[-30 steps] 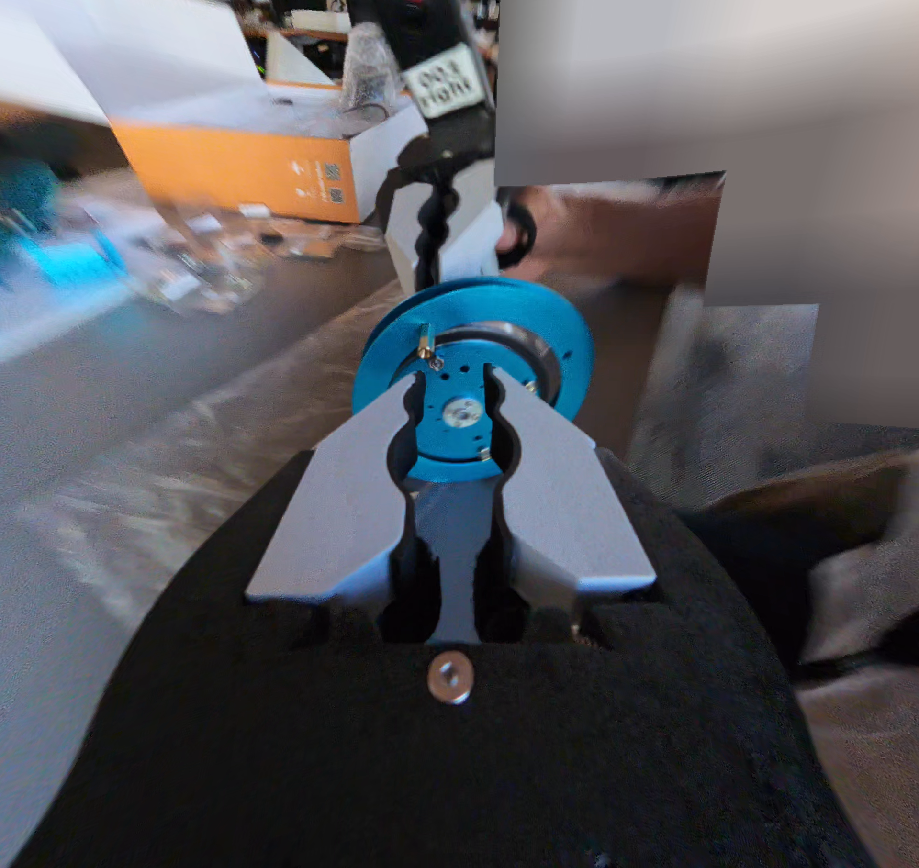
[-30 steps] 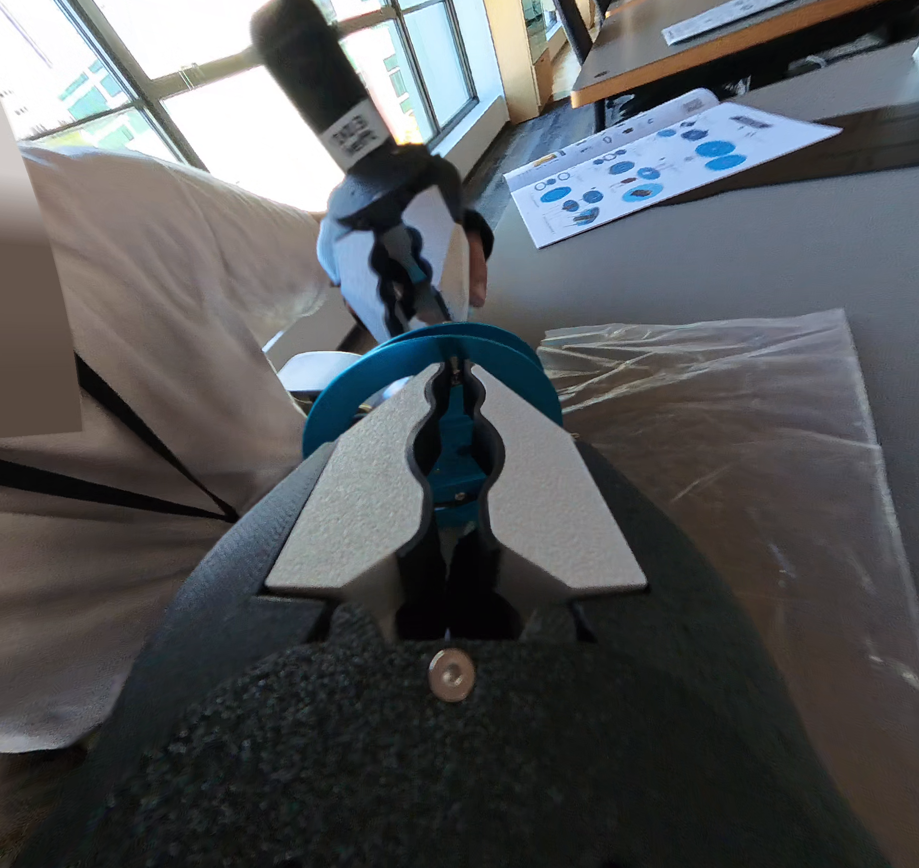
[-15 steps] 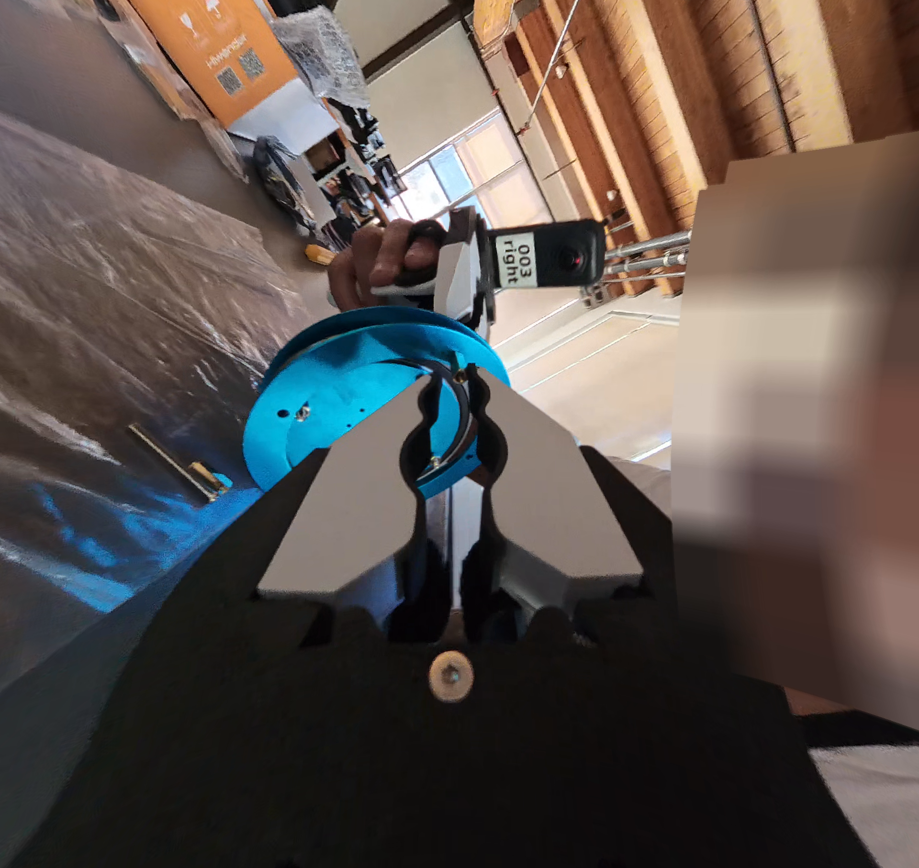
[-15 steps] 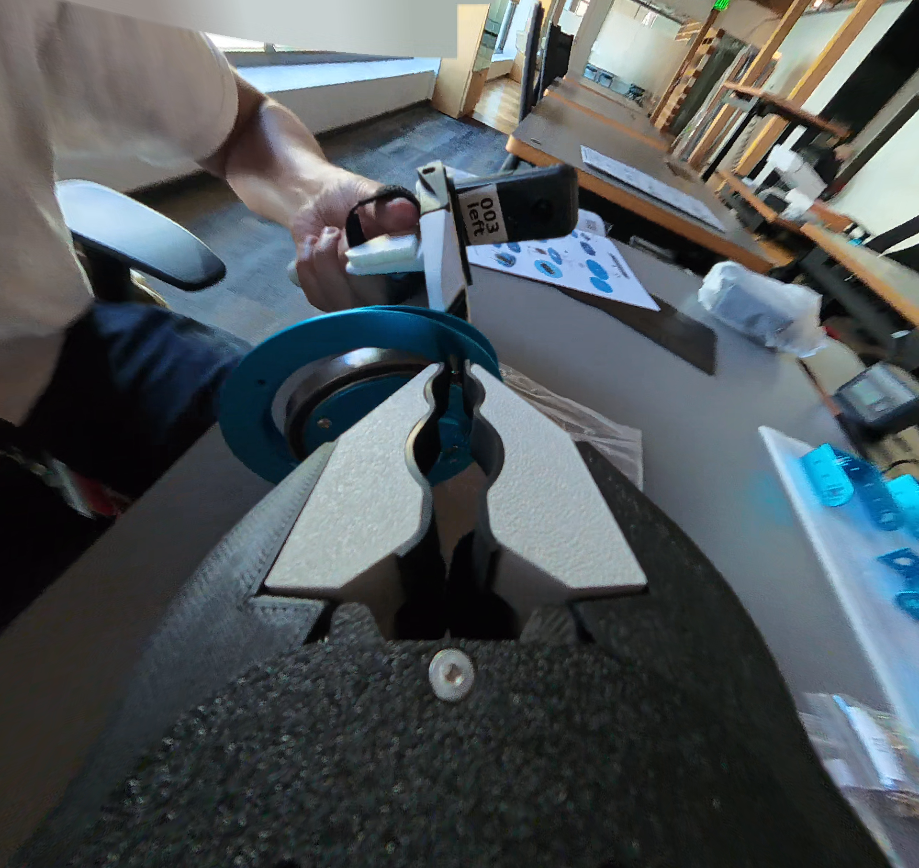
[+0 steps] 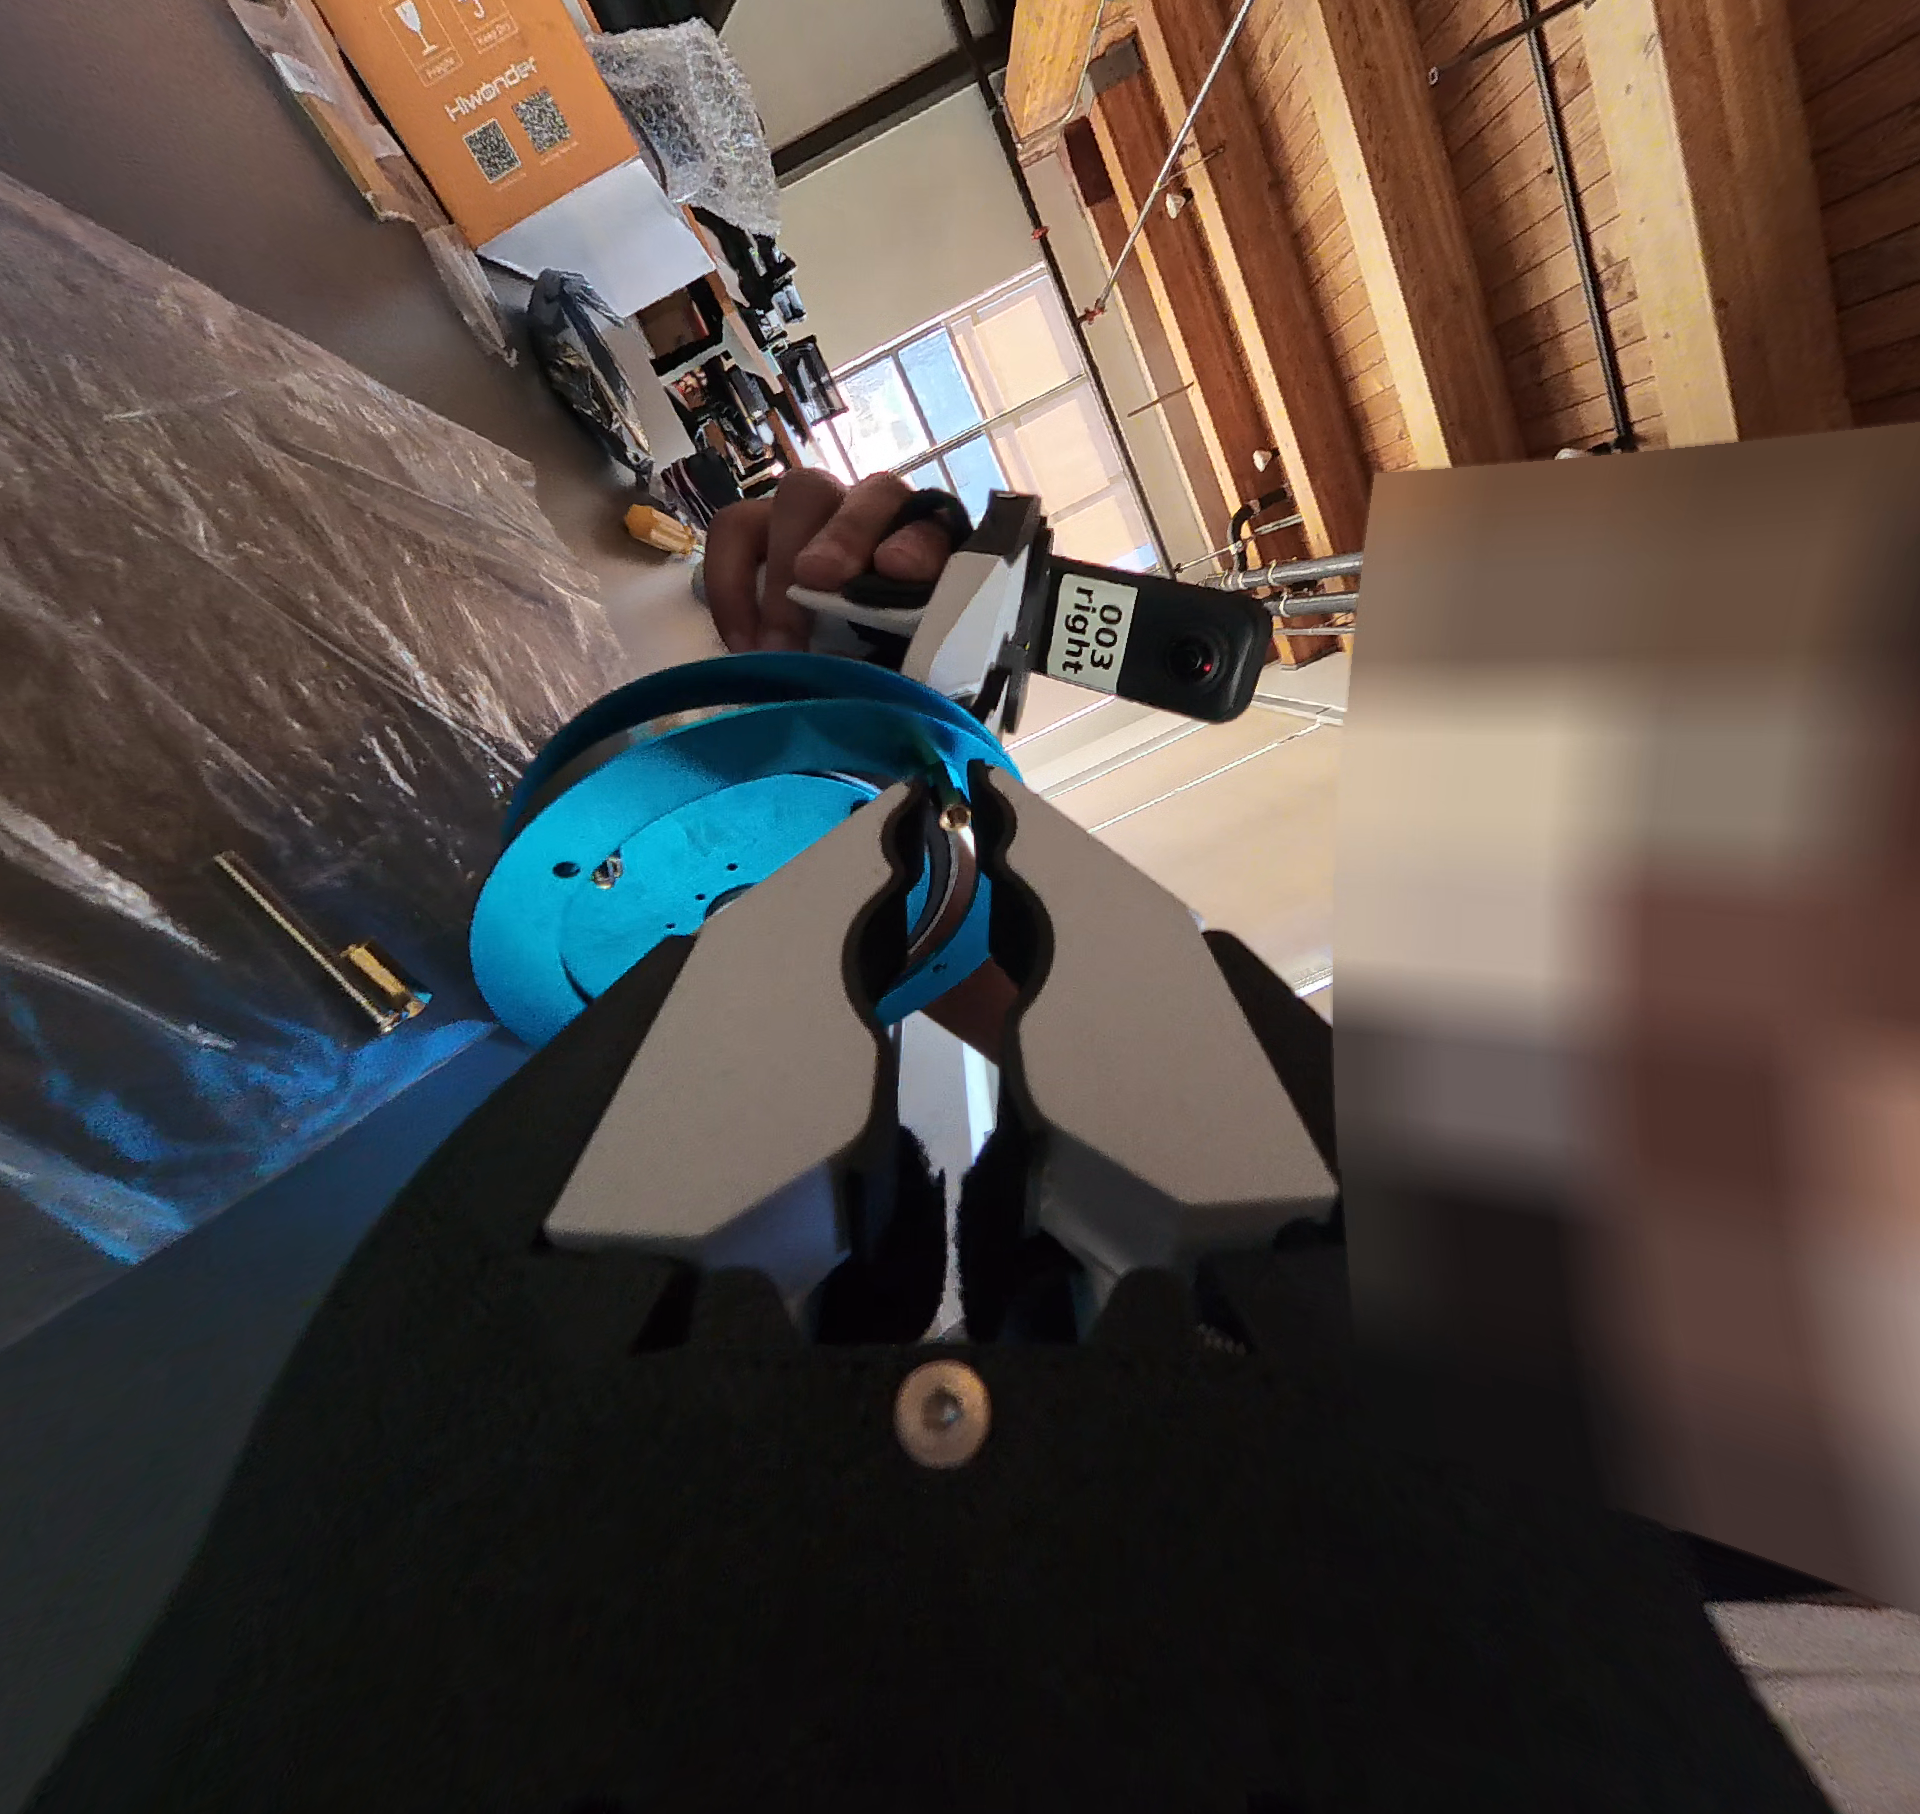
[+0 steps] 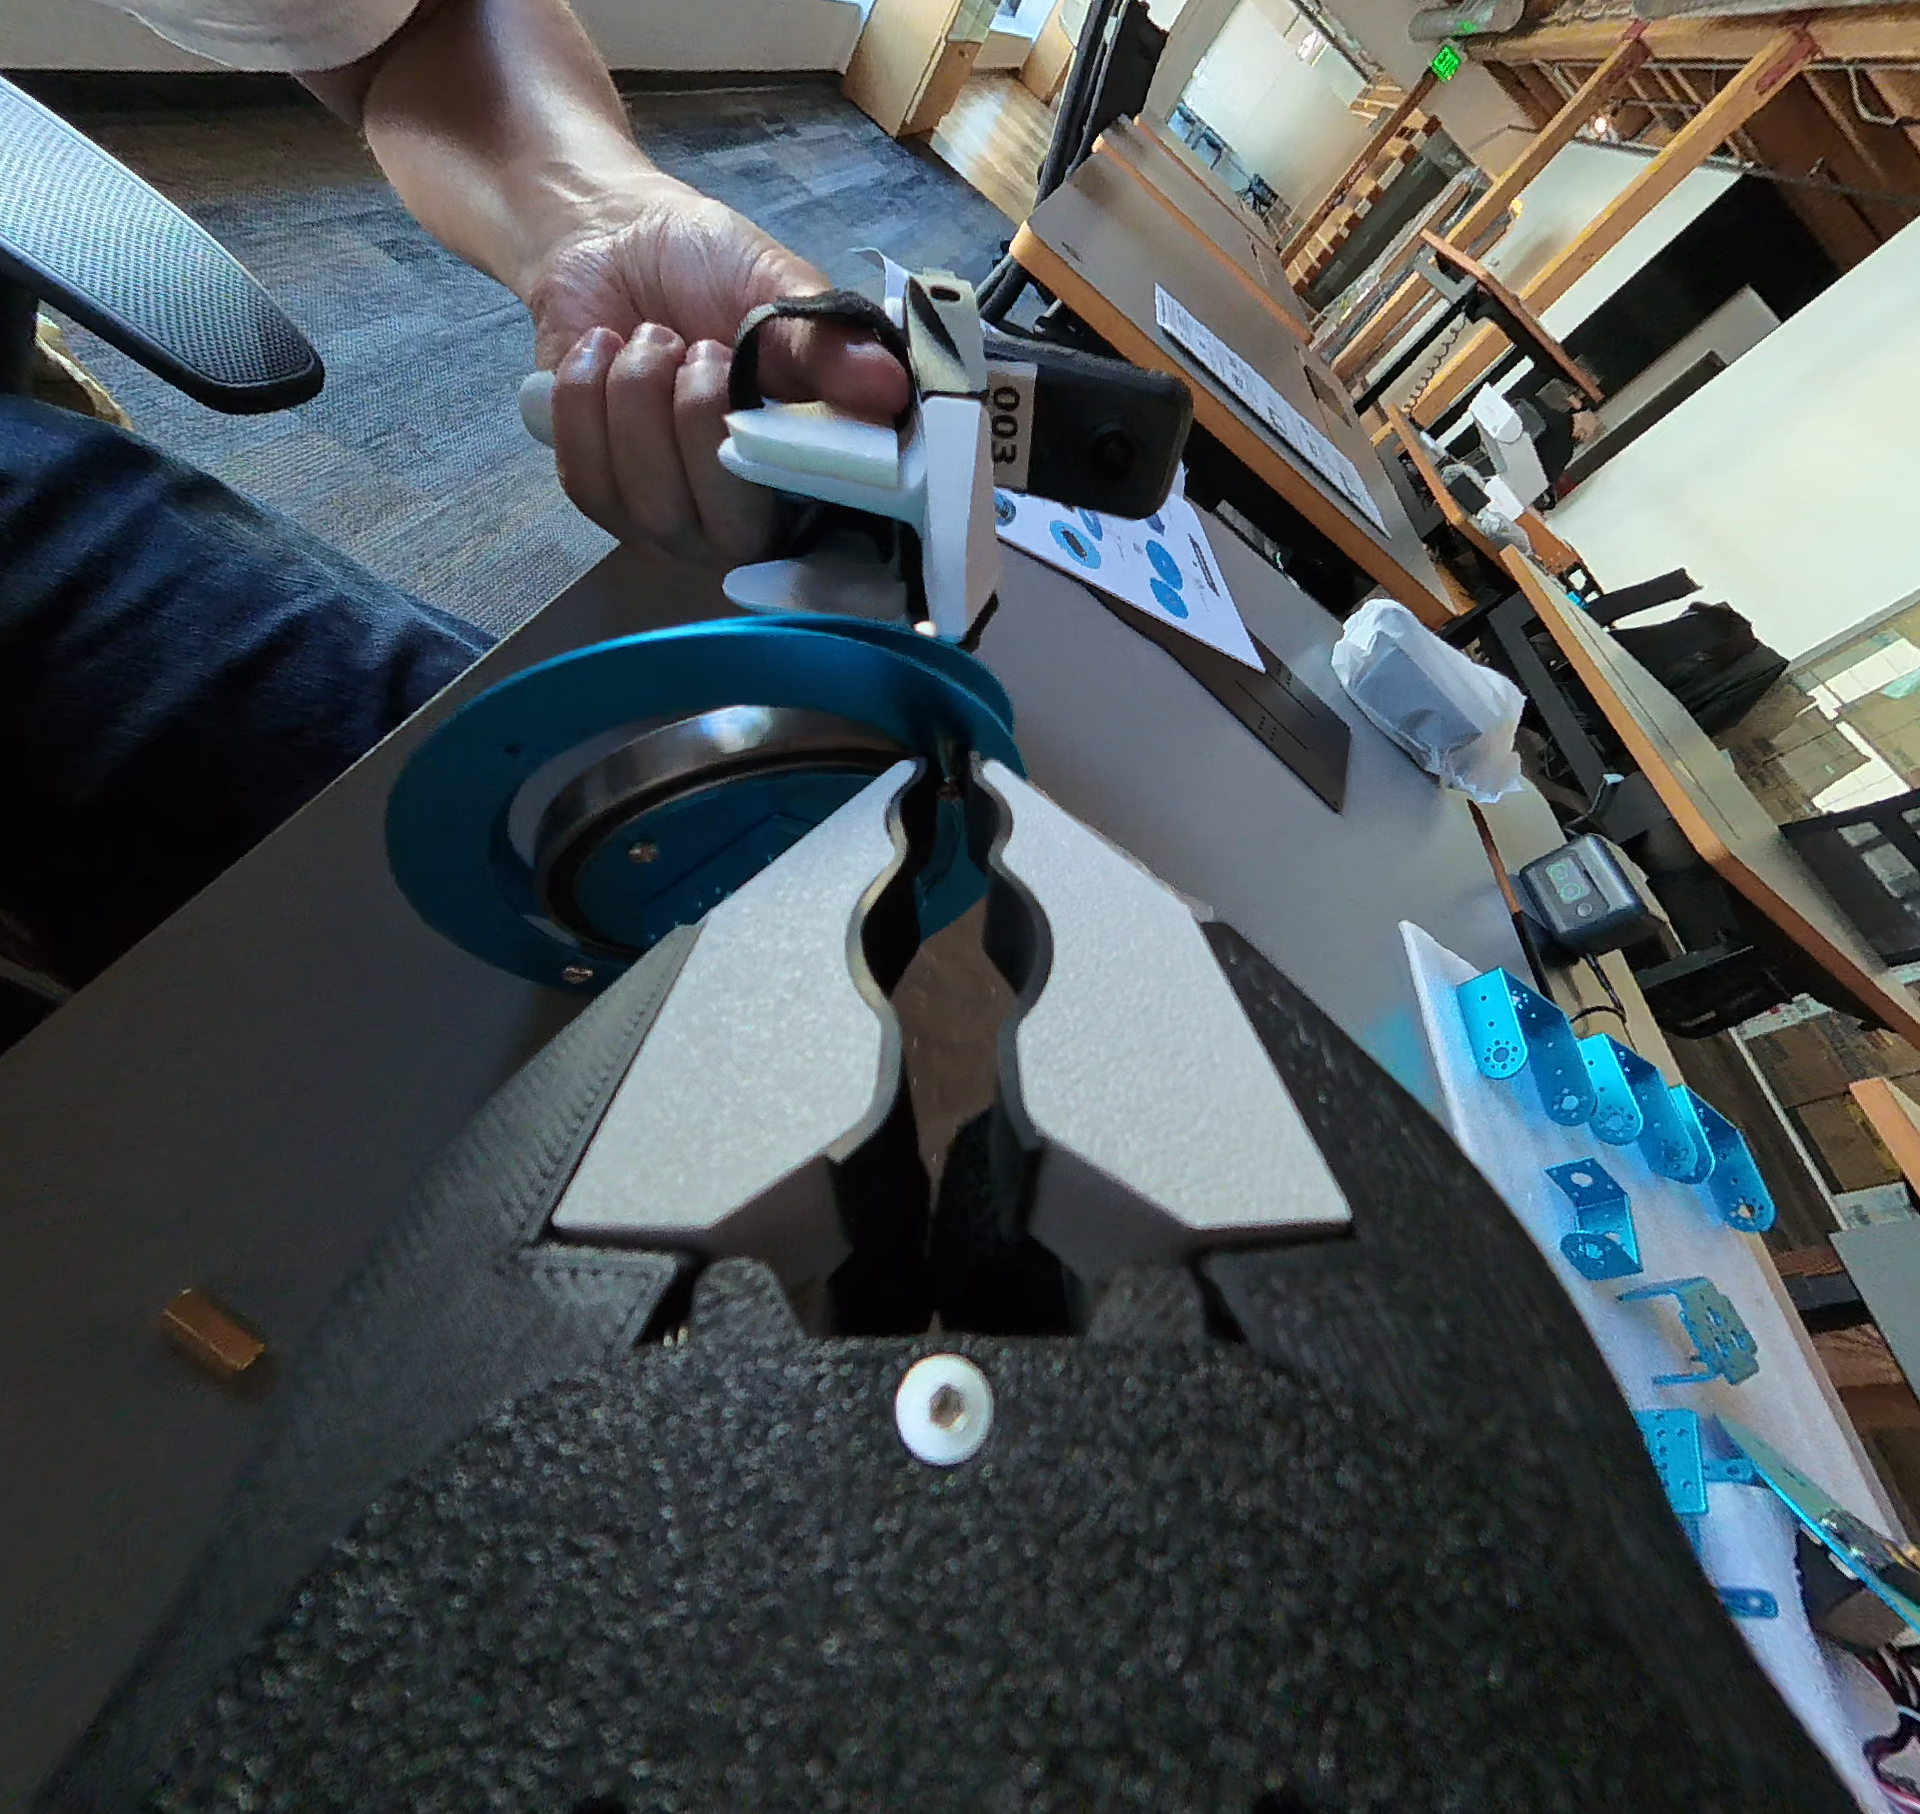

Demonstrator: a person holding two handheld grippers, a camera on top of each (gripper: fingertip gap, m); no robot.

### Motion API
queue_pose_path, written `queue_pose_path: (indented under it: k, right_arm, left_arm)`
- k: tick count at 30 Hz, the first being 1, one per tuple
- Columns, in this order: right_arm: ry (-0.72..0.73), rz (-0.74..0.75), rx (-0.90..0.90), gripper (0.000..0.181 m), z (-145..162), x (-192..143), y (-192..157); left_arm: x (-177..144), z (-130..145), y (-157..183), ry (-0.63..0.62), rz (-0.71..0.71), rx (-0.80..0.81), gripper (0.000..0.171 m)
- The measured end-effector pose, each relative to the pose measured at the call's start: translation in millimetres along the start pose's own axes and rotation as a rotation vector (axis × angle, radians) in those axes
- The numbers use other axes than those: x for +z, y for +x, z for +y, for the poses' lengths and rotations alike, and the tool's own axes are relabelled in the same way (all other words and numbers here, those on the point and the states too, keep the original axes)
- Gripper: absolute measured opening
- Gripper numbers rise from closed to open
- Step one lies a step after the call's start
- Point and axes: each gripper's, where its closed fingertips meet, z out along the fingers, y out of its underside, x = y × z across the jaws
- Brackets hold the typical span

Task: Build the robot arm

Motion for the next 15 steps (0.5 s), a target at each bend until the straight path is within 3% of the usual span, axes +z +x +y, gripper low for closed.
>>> queue_pose_path:
  k: [1, 8, 15]
  right_arm:
    - [-0.005, 0.003, -0.005, 0.003, 0.0, 0.1, 0.1]
    - [-0.012, 0.004, -0.011, 0.004, -0.9, 0.2, -0.5]
    - [0.012, -0.038, 0.053, 0.003, -4.4, -0.9, -3.9]
  left_arm:
    - [0.2, 0.5, 0.2, -0.006, -0.006, 0.008, 0.007]
    - [3.4, 5.1, 0.2, -0.026, -0.026, -0.01, 0.006]
    - [4.3, 7.9, 0.1, -0.061, -0.082, 0.172, 0.005]
